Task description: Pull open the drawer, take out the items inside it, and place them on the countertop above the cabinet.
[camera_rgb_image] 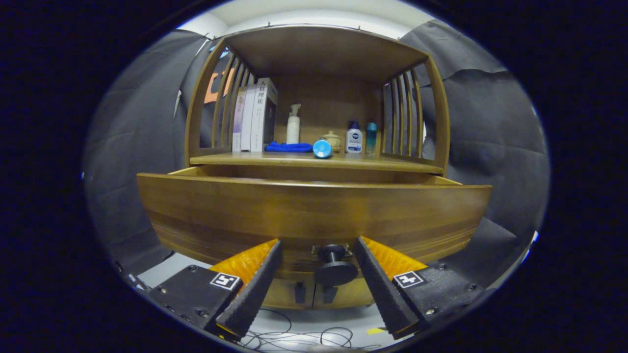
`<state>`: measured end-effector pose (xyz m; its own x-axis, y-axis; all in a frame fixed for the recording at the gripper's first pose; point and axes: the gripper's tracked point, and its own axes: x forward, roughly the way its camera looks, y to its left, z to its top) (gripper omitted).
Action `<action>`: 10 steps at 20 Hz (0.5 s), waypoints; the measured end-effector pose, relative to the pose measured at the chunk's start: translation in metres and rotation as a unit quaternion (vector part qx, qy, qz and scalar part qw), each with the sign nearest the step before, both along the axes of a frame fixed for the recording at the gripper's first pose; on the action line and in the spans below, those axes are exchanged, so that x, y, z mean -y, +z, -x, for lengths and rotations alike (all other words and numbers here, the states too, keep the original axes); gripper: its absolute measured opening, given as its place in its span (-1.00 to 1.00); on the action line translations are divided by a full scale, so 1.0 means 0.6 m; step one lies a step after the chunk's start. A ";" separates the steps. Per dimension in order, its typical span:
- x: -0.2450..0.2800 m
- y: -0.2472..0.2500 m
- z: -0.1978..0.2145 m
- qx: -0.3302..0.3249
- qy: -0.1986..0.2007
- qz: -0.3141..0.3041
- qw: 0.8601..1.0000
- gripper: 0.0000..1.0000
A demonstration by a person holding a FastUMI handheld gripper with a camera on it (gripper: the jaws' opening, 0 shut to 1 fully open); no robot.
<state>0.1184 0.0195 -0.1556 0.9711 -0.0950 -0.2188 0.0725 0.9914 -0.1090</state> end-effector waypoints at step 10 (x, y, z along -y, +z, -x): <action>0.002 0.005 -0.085 -0.007 0.000 0.010 1.000 0.98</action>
<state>0.1695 0.0183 -0.1527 0.9680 -0.1000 -0.2302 0.0714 0.9890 -0.1293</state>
